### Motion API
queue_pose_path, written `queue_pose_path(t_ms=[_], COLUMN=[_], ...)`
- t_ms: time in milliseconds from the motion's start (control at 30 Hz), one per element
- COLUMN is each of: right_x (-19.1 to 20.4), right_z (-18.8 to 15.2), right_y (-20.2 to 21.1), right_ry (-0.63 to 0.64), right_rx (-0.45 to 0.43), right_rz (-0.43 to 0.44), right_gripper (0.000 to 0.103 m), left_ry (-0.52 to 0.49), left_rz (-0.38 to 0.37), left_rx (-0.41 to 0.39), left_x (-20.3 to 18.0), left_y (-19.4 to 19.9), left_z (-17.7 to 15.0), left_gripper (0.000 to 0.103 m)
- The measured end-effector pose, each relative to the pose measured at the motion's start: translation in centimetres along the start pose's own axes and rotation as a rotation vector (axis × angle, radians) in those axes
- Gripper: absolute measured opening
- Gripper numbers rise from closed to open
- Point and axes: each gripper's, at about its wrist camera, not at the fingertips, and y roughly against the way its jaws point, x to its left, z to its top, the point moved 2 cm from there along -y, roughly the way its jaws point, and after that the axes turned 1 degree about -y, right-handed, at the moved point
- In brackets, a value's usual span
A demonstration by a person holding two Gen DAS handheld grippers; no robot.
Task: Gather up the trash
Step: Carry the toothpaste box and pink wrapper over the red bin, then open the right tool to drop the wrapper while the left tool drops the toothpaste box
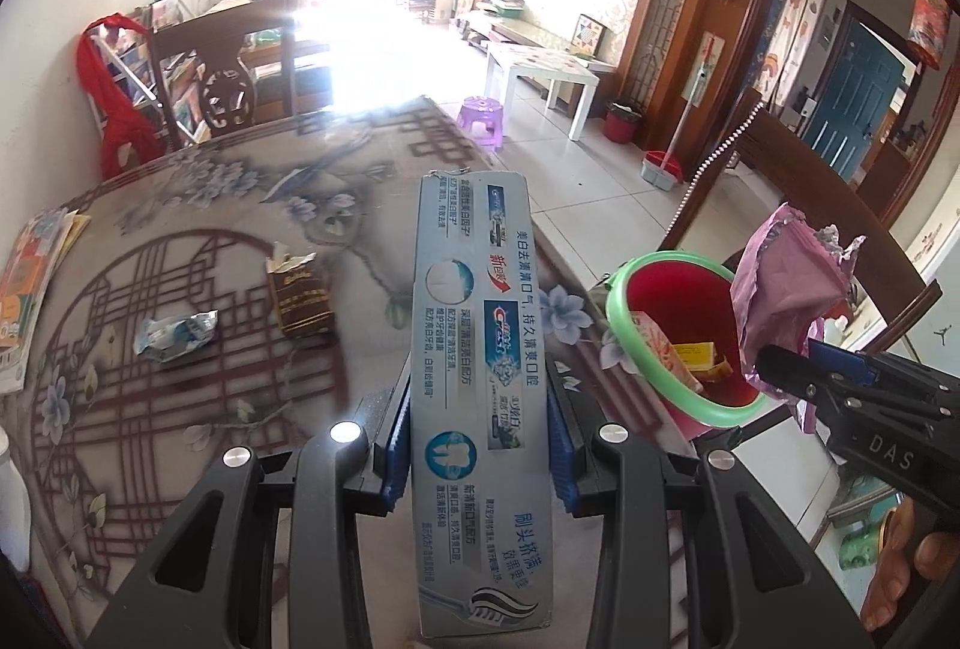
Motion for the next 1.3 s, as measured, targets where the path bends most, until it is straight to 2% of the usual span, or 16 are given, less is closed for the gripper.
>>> queue_pose_path(t_ms=[233, 633, 667, 700, 767, 967, 1100, 1167, 1200, 1267, 1300], right_x=[-4.7, -12.7, -13.3, -13.8, -14.6, -16.6, -17.4, -18.0, -18.3, -18.8, -19.0], right_z=[0.7, 3.0, 3.2, 3.3, 3.4, 3.1, 2.0, 1.4, 1.2, 1.0, 0.9], right_y=[-0.5, -4.4, -4.9, -5.1, -5.2, -3.7, -1.7, -0.7, -0.5, 0.2, 0.4], right_ry=[-0.065, -0.165, -0.174, -0.184, -0.203, -0.279, -0.316, -0.332, -0.332, -0.322, -0.315], right_rx=[0.001, 0.011, 0.013, 0.012, -0.003, -0.038, -0.076, -0.093, -0.092, -0.093, -0.092], right_rz=[-0.073, -0.170, -0.179, -0.195, -0.220, -0.237, -0.288, -0.309, -0.318, -0.351, -0.366], right_gripper=[0.036, 0.038, 0.045, 0.059, 0.071, 0.078, 0.080, 0.081, 0.081, 0.081, 0.081], left_ry=[-0.040, -0.126, -0.131, -0.135, -0.147, -0.231, -0.257, -0.278, -0.294, -0.326, -0.329], left_rz=[-0.034, -0.078, -0.087, -0.096, -0.108, -0.174, -0.234, -0.245, -0.248, -0.236, -0.239], left_rx=[0.028, 0.053, 0.055, 0.058, 0.068, 0.095, 0.127, 0.130, 0.126, 0.117, 0.098], left_x=[-2.9, -6.9, -7.3, -7.7, -8.4, -12.7, -15.9, -17.2, -18.0, -19.1, -19.4], left_y=[-1.5, -4.2, -4.5, -4.8, -5.6, -8.8, -11.4, -12.3, -12.7, -13.0, -12.7], left_z=[0.6, 1.7, 1.9, 2.0, 2.4, 3.8, 4.9, 5.1, 5.3, 5.5, 5.7], left_gripper=[0.034, 0.035, 0.035, 0.035, 0.035, 0.035, 0.035, 0.038, 0.047, 0.071, 0.071])
